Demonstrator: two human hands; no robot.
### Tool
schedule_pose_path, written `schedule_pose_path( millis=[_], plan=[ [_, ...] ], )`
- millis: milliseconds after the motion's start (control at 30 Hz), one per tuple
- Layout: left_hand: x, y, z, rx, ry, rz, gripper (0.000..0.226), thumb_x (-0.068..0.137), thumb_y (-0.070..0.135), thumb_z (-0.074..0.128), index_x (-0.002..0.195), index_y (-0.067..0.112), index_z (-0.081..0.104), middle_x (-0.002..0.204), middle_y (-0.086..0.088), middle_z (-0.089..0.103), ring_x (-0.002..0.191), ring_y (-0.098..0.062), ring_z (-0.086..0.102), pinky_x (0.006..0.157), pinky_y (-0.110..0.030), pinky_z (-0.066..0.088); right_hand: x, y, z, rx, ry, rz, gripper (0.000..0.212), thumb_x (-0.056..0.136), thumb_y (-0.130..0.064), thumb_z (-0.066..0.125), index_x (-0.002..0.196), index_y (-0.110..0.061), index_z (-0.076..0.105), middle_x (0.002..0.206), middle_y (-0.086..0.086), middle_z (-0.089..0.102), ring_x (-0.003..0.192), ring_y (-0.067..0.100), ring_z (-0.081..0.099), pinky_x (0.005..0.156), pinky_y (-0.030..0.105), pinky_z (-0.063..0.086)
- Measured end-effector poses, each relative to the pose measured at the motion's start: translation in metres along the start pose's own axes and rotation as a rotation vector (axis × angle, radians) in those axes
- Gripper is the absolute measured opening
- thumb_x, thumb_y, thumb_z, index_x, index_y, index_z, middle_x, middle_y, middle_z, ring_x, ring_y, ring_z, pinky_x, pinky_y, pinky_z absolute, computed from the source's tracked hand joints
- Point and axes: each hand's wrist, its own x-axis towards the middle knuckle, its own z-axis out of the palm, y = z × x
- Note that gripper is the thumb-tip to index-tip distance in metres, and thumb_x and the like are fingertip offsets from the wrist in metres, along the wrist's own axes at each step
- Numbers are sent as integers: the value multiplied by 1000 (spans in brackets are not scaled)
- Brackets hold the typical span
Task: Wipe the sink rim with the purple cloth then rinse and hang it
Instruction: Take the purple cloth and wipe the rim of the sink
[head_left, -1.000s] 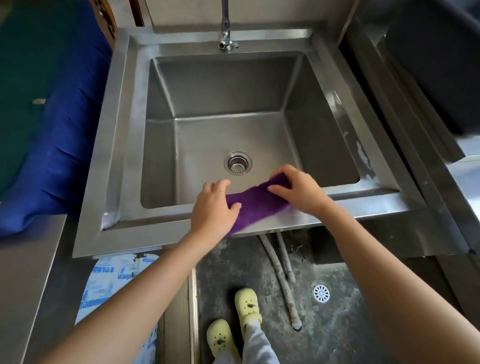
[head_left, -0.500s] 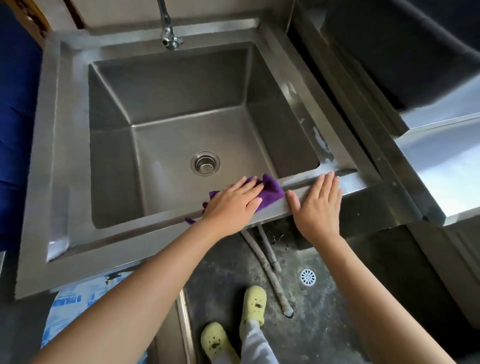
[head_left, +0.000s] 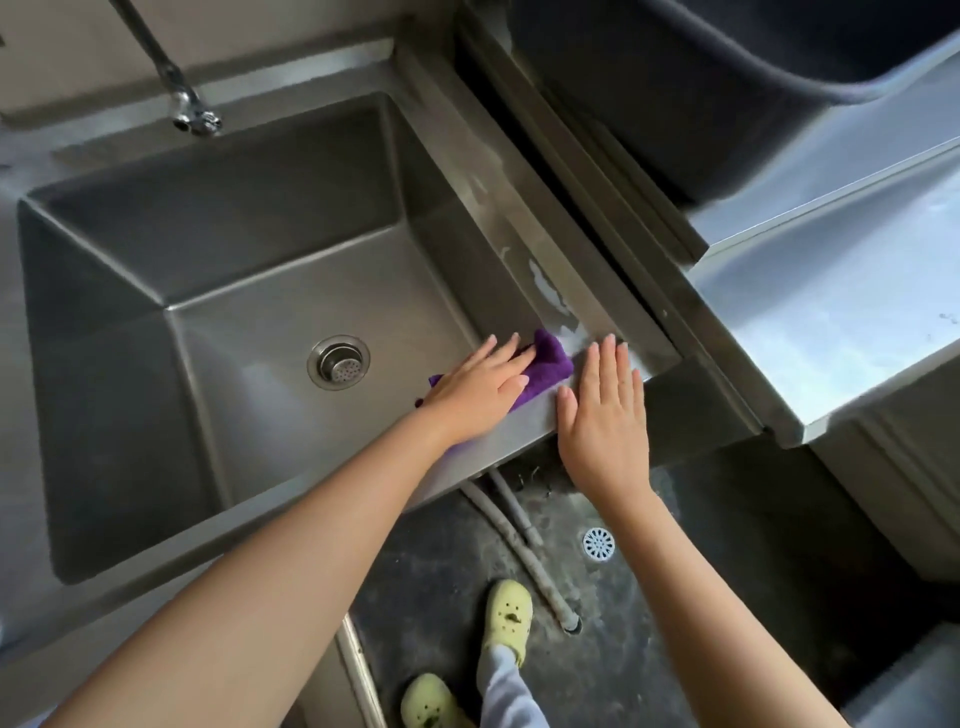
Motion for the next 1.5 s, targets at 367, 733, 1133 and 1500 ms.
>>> schedule_pose_path(
  millis=[367,733,1133,1500],
  plan=[
    [61,34,7,303,51,-1,52,102,31,21,148,33,-3,156,6,-20,144,-16,-19,116,-40,-7,35,37,-8,138,-31,-10,69,94,-50,17,149,-10,11,158,10,8,146,21,3,117,32,-3],
    [92,41,14,302,276,-176,58,100,35,26,149,25,-4,159,-1,-13,145,-23,-14,116,-40,-7,62,44,-14,164,-34,-103,61,94,-38,19,145,-5,26,154,17,24,145,28,16,117,36,6],
    [130,26,-11,217,387,-295,56,100,33,23,149,24,-2,159,-1,-8,145,-23,-12,119,-41,0,120,29,-3,181,-31,-203,58,92,-29,22,142,-1,31,151,21,28,144,29,16,117,39,8],
    [167,-5,-58,136,390,-321,54,100,32,20,149,24,0,159,0,-9,145,-22,-14,119,-43,1,176,6,1,123,-94,-283,58,90,-27,25,139,4,35,148,23,34,140,33,28,112,41,14]
  ],
)
